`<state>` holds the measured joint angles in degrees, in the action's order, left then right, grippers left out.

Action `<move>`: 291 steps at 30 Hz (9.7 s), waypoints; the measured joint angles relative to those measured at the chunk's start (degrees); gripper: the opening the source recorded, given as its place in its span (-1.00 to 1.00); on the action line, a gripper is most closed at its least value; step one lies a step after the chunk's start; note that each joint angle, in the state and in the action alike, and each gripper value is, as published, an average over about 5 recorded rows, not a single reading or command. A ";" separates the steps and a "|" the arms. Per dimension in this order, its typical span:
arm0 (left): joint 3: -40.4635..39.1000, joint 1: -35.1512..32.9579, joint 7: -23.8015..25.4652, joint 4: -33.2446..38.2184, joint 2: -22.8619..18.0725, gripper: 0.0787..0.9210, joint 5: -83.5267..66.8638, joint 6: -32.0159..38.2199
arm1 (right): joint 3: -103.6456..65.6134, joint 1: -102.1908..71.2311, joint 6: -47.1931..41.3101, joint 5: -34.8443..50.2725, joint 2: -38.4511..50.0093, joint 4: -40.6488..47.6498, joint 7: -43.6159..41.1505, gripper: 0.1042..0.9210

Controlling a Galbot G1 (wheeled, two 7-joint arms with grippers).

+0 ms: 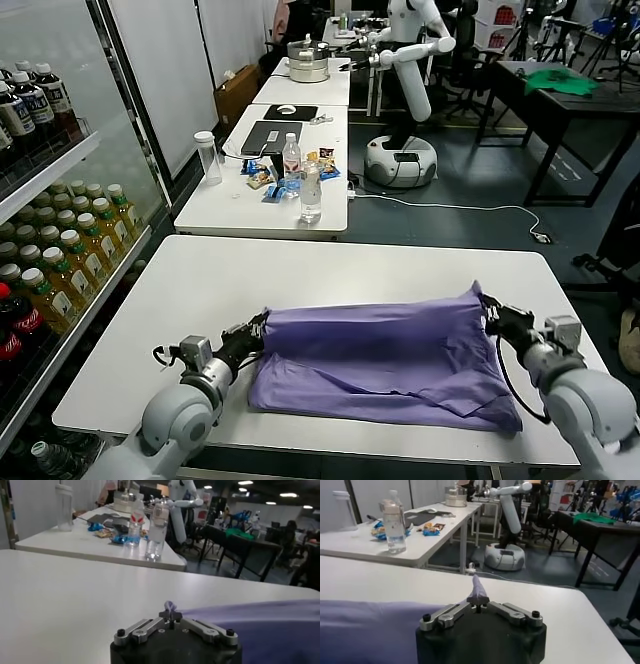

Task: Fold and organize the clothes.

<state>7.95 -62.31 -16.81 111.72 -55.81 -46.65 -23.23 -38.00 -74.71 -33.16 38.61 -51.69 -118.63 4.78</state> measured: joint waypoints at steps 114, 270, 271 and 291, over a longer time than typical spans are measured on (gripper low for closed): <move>2.67 -2.41 -8.52 8.52 -17.37 -0.87 -22.45 -0.80 | -2.85 -13.31 2.06 -11.76 -6.22 -6.03 0.06 0.76; -0.36 -9.17 -3.26 7.32 -17.78 0.77 31.69 6.19 | 13.70 -2.70 4.79 -11.97 -14.38 -4.81 5.05 0.76; 0.84 -9.93 -3.36 7.59 -17.52 0.77 32.06 6.64 | 15.08 -1.96 4.67 -11.79 -14.99 -4.27 5.56 0.76; 12.02 -19.03 -3.89 10.25 -17.06 0.77 36.11 11.24 | 32.88 9.77 3.63 -7.50 -28.30 10.44 14.65 0.64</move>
<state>19.98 -81.34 -20.70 121.97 -72.88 -10.54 -11.99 -5.13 -64.94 -29.53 31.11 -79.99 -108.19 19.44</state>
